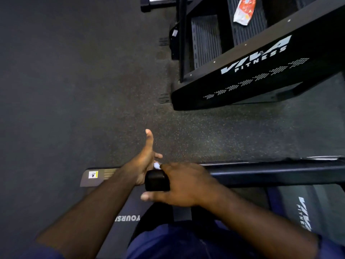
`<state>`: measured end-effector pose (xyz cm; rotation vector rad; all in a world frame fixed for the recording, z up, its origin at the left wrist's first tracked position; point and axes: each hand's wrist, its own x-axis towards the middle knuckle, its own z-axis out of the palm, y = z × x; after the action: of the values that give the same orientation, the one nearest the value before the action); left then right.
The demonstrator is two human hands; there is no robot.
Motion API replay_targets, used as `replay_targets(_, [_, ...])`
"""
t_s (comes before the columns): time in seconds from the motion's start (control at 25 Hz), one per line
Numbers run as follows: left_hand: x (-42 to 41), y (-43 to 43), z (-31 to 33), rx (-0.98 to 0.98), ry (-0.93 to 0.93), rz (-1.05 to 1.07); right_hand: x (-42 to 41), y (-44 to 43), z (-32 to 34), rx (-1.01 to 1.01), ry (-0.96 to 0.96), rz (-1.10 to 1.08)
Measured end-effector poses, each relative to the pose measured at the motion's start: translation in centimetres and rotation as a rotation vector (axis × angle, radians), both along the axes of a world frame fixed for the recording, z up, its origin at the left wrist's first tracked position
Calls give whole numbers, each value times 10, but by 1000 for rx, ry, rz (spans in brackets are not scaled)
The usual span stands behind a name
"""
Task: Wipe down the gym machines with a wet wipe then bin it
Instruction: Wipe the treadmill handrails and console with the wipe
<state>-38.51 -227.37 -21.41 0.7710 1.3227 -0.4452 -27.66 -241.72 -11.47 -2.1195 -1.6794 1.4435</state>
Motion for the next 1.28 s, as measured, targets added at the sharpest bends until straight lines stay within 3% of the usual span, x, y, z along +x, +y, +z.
replay_targets(0.2, [5, 1, -10, -70, 44, -159, 68, -9, -11, -480, -45, 4])
replay_targets(0.4, [20, 6, -11, -40, 54, -326, 35, -1, 6, -257, 150, 11])
replay_targets(0.6, [53, -4, 10, -20, -10, -725, 125, -59, 1, -591, -151, -87])
replay_targets(0.8, [88, -27, 24, 13, -57, -997, 116, -55, 19, -385, 74, 40])
replay_targets(0.96, [116, -48, 35, 28, -103, -1092, 181, -99, -1, -670, -189, -109])
replay_targets(1.04, [133, -63, 40, 27, -142, -1146, 192, -103, -11, -764, -158, -165])
replay_targets(1.16, [149, -80, 45, 54, -186, -1199, 190, -110, -3, -627, -48, -94])
replay_targets(1.28, [163, -98, 49, 56, -178, -1226, 219, -137, 17, -613, -87, -306])
